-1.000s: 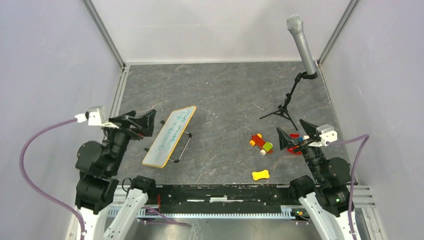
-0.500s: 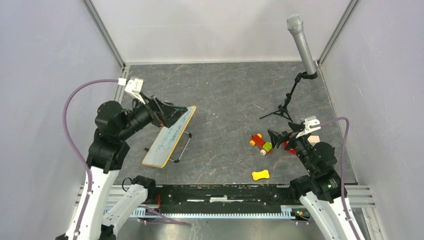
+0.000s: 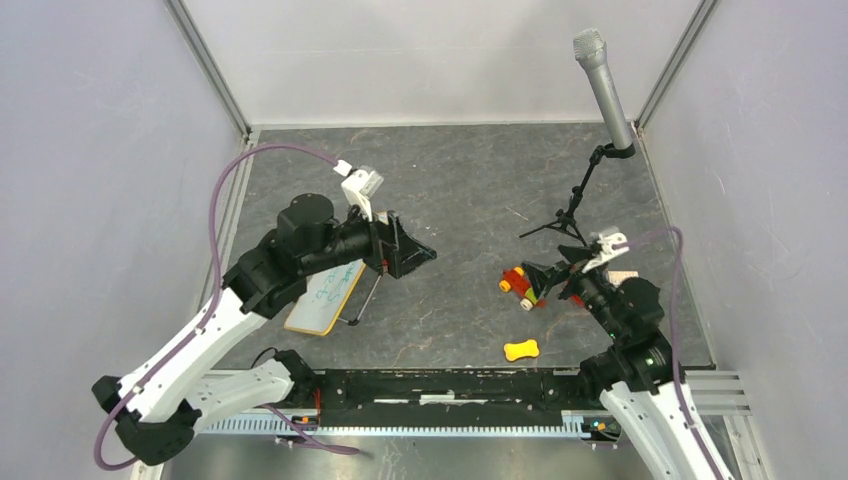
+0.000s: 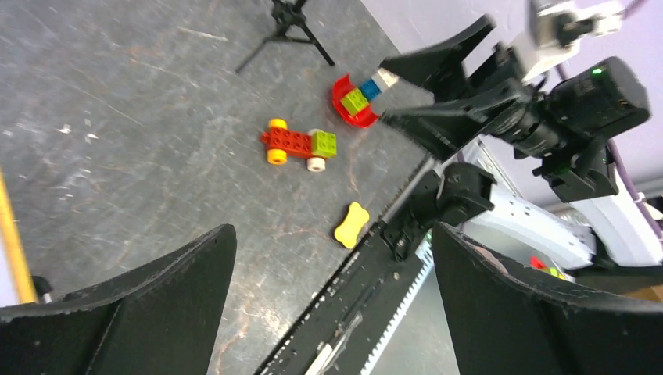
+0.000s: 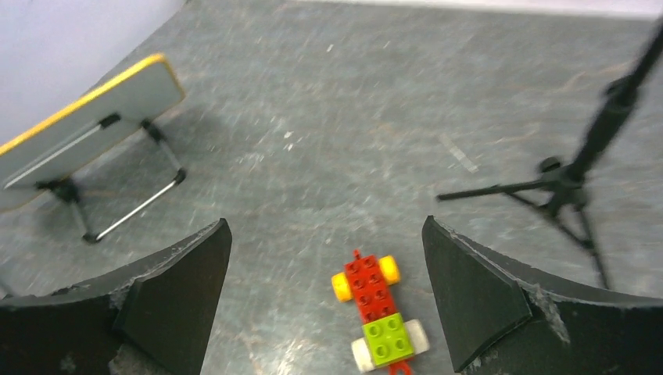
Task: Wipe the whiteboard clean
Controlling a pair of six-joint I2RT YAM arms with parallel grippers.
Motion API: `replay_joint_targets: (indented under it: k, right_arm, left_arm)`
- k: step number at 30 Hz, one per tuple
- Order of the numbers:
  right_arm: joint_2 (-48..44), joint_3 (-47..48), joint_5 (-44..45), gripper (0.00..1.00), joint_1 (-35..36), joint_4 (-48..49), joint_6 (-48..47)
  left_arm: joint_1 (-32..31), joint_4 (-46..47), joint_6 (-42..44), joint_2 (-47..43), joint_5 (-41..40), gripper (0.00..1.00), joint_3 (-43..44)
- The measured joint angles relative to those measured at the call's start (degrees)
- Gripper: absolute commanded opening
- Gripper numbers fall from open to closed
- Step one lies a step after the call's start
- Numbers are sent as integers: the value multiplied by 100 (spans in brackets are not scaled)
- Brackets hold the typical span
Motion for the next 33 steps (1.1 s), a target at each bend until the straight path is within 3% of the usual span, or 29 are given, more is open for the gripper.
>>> replay_joint_targets:
  k: [7,13,18,19,22,27,30,33]
  right_arm:
    - [1810,-476,-774,98,343,807,619]
    - [3381,-485,-199,98,2367,1757,1196]
    - [5075,116,1097,98,3670,2402,1882]
    - [5335,249,1294,96,3818,2535,1971]
    - [6120,483,1880,76,4256,3576,2308]
    - [7361,824,2170,53,4354,4809,2855]
    - [8098,1276,2162,47,4354,5243,3139]
    - [8850,1832,1958,47,4354,5770,3407]
  left_arm:
    - [-2,-92,243,-841,-769,100,0]
    - [-2,-321,603,-1174,-1331,100,190]
    - [-2,-376,1097,-1097,-1829,100,509]
    - [-2,-363,1178,-1099,-1904,100,553]
    - [-2,-173,1467,-1228,-2286,100,592]
    - [-2,168,1786,-1613,-2653,100,531]
    - [-2,365,1908,-1786,-2826,100,535]
    - [-2,566,1996,-1834,-2889,100,439]
